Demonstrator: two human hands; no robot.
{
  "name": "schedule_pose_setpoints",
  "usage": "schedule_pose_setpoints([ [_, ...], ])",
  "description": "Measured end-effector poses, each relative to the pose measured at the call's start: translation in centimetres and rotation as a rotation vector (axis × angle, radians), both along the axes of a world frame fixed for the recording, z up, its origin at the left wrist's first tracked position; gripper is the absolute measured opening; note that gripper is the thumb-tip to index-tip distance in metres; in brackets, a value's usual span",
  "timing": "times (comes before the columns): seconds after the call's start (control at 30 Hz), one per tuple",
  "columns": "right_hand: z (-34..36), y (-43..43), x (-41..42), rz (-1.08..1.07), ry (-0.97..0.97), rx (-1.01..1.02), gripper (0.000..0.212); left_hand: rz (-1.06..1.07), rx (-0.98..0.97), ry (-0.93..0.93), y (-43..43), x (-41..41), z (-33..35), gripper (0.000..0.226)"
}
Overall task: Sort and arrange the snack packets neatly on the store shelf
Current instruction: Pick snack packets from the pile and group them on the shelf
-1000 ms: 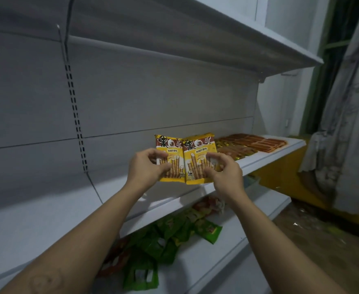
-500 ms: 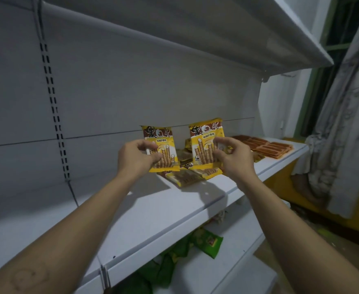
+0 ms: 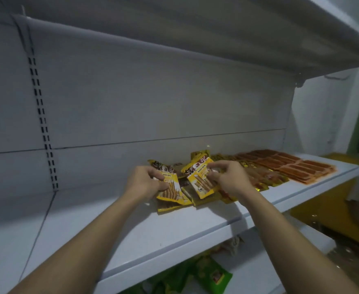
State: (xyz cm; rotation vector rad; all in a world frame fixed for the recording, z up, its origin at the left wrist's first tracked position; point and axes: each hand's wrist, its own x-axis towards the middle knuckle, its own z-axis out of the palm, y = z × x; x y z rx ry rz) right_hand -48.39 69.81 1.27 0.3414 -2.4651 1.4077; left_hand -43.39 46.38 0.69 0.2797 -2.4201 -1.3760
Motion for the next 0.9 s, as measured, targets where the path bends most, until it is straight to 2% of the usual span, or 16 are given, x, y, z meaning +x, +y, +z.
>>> schedule_pose_setpoints([
  [0.1, -0.8, 0.1, -1.6, 0.072, -0.025, 0.018, 0.023, 0.056, -0.157, -0.044, 0.5, -0.6, -0.6, 0.024],
  [0.2, -1.4, -0.2, -2.5, 0.109, -0.019, 0.099, 0.025, 0.078, -0.397, -0.153, 1.3, -0.3, -1.1, 0.017],
  [0.27, -1.9, -0.5, -2.4, 0.093, 0.025, 0.207, 0.026, 0.123, -0.544, -0.185, 1.7, 0.2, -1.9, 0.029],
  [0.33, -2.5, -0.8, -2.1, 0.011, 0.134, 0.406, 0.025, 0.196, -0.662, -0.151, 2.3, 0.8, -2.8, 0.038],
  [0.43, -3.4, -0.7, -2.0, -0.079, 0.329, 0.635, 0.033, 0.182, -0.675, -0.091, 3.5, 1.5, -3.9, 0.048],
  [0.53, -4.0, -0.4, -1.8, 0.067, 0.401, 0.623, 0.037, 0.143, -0.72, -0.023, 4.3, 2.1, -4.6, 0.048],
  [0.67, -4.6, -0.4, -1.7, 0.226, 0.35, 0.607, 0.046, 0.11, -0.787, -0.001, 4.5, 2.5, -5.1, 0.049],
  [0.77, -4.8, -0.3, -2.0, 0.237, 0.33, 0.637, 0.055, 0.089, -0.8, -0.022, 4.6, 2.5, -5.2, 0.059],
  [0.9, -4.8, -0.4, -2.0, 0.236, 0.358, 0.666, 0.056, 0.095, -0.8, -0.038, 4.6, 2.6, -5.0, 0.063],
])
